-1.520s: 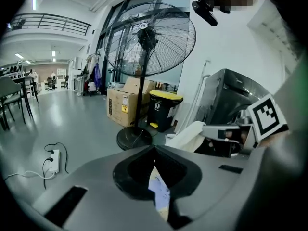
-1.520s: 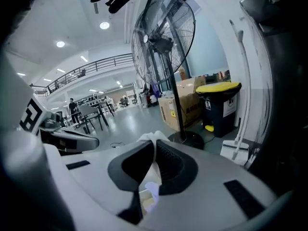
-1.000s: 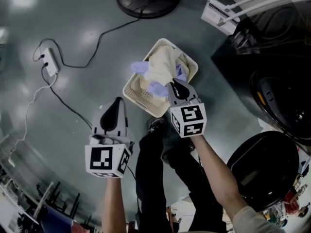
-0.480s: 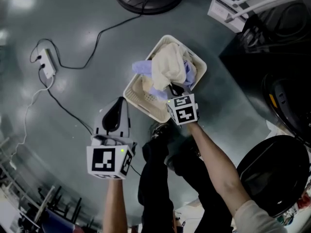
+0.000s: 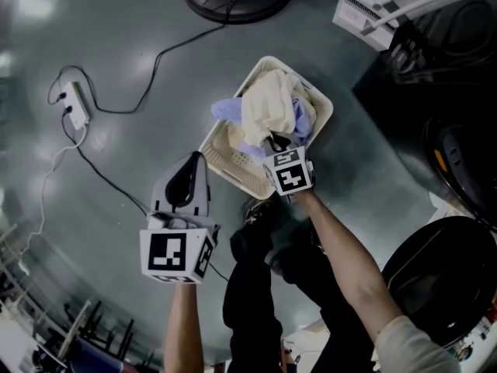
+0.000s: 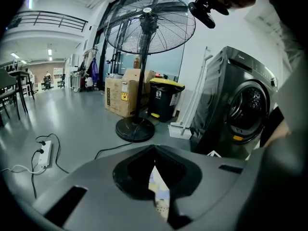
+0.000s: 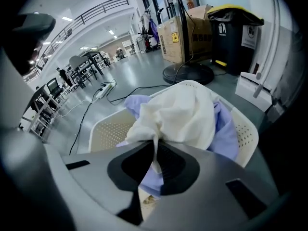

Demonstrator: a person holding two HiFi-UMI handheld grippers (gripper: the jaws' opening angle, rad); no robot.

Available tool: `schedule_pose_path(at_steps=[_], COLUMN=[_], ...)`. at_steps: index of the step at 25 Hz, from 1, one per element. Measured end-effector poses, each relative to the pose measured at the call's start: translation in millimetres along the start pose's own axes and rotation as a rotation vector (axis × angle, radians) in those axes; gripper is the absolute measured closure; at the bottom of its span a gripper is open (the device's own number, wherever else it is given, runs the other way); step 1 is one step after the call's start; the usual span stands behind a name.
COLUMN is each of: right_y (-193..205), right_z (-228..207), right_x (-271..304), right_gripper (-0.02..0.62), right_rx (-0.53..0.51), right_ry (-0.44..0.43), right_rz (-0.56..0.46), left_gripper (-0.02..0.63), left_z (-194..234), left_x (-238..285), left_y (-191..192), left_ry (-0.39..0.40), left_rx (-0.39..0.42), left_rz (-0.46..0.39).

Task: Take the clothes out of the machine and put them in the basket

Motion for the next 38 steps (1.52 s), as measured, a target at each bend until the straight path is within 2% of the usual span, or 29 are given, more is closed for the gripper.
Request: schedule_pose_path(at_steps=[1,3,4,6,11,14,21,24,31,38], right_y=[0.7,3.0,3.9,4.4,4.0,2.1,-0.7,0.1,5.2,28.5], right_z=[1.5,5.9,7.8,9.0,17.9,26.1,29.0,24.3,5.4,-37.9], right_x=[-3.0,-12.3,-19.0,-35.7,-93.1,-132.3,-236.6,-275.1,-360.0,-464.7], right_gripper=[0.554,0.387,0.35,0.318,0.31,0.328,0.512,0.555,0.571,0.571], right_rx=[0.006,0.016,0.015,0.008,0.005,0.01,0.073,0.118,0.254,0.417], right_ry=[-0.011,-0.04,-0.045,-0.029,-0.004,0.001,0.061,0.082,0.079,0.206], right_rz=[0.0,-0.007,-0.015,-0.038,-0.089,-0.124,-0.219,-0.245,-0.355,-0.5], left_gripper=[0.588,0.588,0.588,0.588,0.588,0.588,0.588,0.588,0.588,0.588], left_z=[-1.5,-6.9,-10.4,-18.4,-40.5,-54.9,-94.5,-114.6,-179.7,-261.9], left_x=[-1.6,-6.8,-10.2,-17.0,-39.4,-54.6,-81.3,-86.9,-84.3,-93.1], left_y=[-2.6,-8.7,-12.0,-19.1,-35.8,-45.8,-68.4,-79.1,-91.8,-132.0], left_ry=[0.003,0.009,0.012,0.023,0.056,0.073,0.12,0.148,0.236,0.355], left_rx=[0.003,0.008,0.01,0.016,0.018,0.019,0.023,0.037,0.132,0.282], left_rz=[0.001,0.003,0.004,0.004,0.017,0.027,0.046,0.058,0.106,0.11])
Point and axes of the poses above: the fingertips, and each gripper's own axes: x forward along the fingers, z to its left, y out of its underside, the point moved 1 cm from there along -x, backward along the fingers, and after that the axes turned 9 degrees about z, right-handed, at the moved point
